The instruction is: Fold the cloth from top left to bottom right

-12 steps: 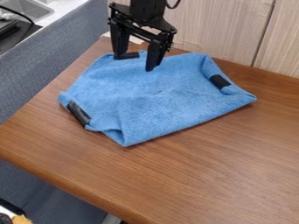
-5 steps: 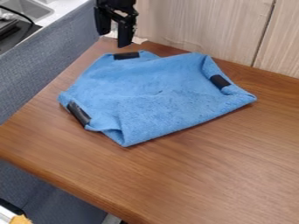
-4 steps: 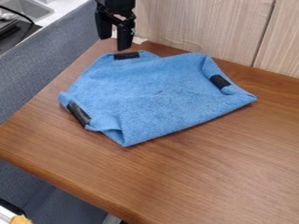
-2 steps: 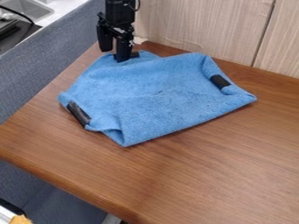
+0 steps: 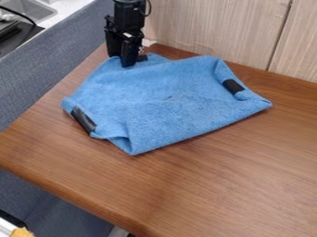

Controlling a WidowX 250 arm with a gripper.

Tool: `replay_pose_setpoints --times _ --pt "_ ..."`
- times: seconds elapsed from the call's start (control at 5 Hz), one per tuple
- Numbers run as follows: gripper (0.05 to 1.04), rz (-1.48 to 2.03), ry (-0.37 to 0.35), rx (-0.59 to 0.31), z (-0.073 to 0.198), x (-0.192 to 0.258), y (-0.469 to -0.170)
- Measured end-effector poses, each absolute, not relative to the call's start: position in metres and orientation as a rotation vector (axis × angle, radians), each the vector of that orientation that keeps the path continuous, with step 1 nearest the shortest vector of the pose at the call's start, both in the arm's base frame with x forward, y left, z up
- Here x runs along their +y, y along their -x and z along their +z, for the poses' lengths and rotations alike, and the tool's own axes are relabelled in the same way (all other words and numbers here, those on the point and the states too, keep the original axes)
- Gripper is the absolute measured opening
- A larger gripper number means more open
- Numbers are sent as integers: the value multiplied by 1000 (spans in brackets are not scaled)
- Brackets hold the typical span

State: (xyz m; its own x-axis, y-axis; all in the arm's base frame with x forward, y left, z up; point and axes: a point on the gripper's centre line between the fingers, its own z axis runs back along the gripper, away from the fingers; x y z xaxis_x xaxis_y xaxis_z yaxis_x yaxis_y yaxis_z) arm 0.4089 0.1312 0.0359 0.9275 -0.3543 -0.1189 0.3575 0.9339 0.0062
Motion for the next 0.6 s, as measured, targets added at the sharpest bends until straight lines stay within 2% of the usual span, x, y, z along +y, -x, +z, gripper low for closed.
replay_pose_setpoints --times 0.2,0.4,0.6 --pt "402 -357 -43 126 36 132 -408" --pt "193 -353 -46 122 37 131 -406" --pt "89 -342 -51 119 40 130 -400"
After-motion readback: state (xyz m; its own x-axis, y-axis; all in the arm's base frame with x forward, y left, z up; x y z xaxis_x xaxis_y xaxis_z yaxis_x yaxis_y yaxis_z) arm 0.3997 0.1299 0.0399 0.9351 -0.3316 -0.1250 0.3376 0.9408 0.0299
